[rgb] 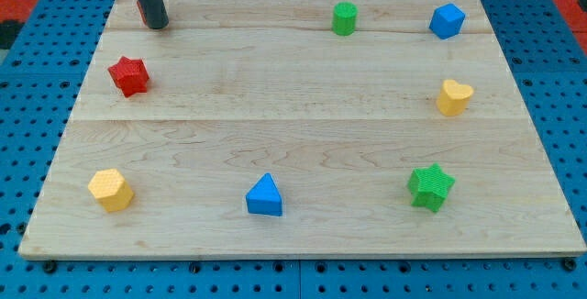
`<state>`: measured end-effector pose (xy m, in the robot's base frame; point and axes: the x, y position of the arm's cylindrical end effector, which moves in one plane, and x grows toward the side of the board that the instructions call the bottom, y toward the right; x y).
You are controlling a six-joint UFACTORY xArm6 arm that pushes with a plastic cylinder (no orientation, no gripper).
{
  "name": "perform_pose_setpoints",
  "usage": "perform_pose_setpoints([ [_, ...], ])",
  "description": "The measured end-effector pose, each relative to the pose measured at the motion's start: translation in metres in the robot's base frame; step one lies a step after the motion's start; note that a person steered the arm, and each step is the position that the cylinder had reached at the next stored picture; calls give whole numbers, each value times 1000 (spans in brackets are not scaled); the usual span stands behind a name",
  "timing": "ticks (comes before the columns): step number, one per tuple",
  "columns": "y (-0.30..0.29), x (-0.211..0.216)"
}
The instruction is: Move the arm to the bottom right corner
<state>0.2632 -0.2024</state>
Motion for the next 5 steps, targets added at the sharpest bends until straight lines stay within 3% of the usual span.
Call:
perform_pose_setpoints([
  [2,2,-5],
  [3,32,-5],
  [5,211,57],
])
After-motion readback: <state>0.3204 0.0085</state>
